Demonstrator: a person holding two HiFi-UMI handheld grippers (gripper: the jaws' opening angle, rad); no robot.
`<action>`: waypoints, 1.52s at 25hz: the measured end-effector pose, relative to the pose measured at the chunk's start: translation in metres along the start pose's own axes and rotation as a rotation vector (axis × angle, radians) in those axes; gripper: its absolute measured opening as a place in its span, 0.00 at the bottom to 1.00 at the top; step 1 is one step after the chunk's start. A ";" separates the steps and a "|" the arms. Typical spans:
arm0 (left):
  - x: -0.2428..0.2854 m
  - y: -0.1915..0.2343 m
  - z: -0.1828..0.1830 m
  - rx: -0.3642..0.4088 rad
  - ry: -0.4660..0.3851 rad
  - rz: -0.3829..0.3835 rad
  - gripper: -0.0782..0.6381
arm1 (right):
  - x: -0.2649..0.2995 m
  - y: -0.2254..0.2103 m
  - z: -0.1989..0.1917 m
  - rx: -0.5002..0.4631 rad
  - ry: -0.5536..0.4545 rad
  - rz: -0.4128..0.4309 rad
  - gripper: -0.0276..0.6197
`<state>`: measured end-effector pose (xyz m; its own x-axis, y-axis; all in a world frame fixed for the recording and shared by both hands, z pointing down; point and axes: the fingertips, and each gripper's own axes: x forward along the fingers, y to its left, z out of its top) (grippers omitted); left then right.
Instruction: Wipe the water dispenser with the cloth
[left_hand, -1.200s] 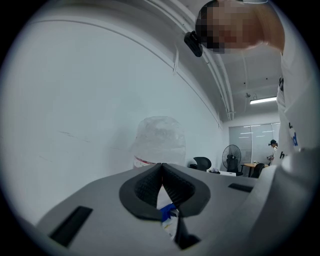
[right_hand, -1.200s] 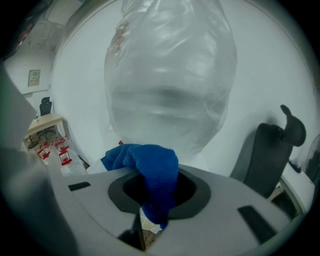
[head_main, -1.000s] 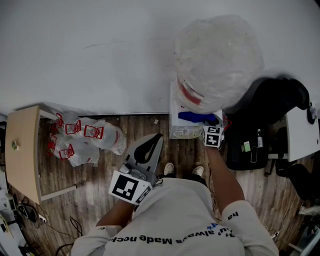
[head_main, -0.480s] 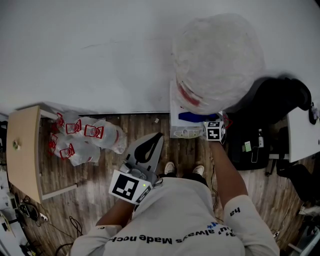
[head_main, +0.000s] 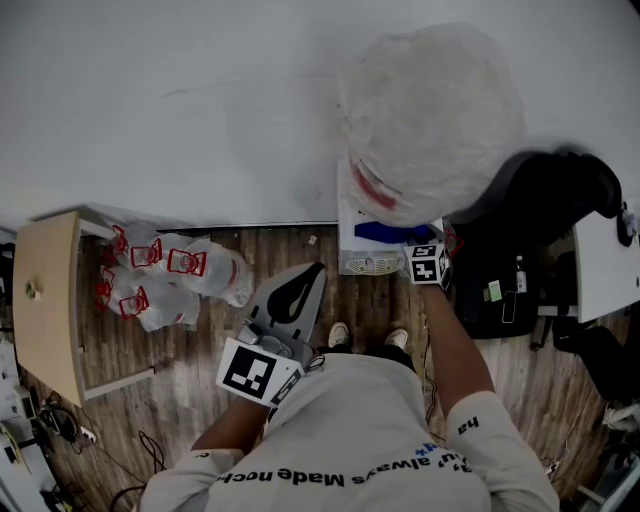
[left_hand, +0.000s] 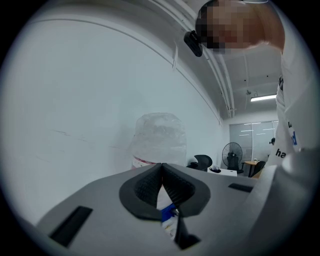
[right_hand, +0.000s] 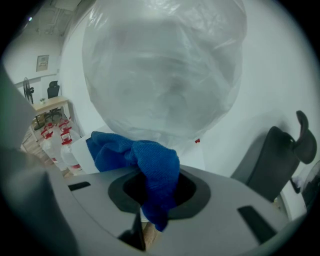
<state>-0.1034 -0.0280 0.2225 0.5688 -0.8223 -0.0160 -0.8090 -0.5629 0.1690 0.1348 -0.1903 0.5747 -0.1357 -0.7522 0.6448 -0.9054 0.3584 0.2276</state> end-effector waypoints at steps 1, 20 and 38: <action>-0.001 0.000 0.000 0.000 0.000 0.000 0.14 | -0.001 0.000 -0.002 0.001 -0.001 -0.001 0.17; -0.010 -0.009 -0.002 0.003 -0.006 -0.011 0.14 | -0.023 0.011 -0.026 0.015 -0.008 -0.001 0.17; -0.006 -0.010 -0.002 0.003 -0.002 -0.017 0.14 | -0.045 -0.002 -0.033 0.133 -0.058 0.000 0.17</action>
<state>-0.0978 -0.0174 0.2228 0.5826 -0.8125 -0.0210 -0.7994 -0.5774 0.1658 0.1558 -0.1391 0.5697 -0.1553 -0.7842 0.6007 -0.9501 0.2852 0.1266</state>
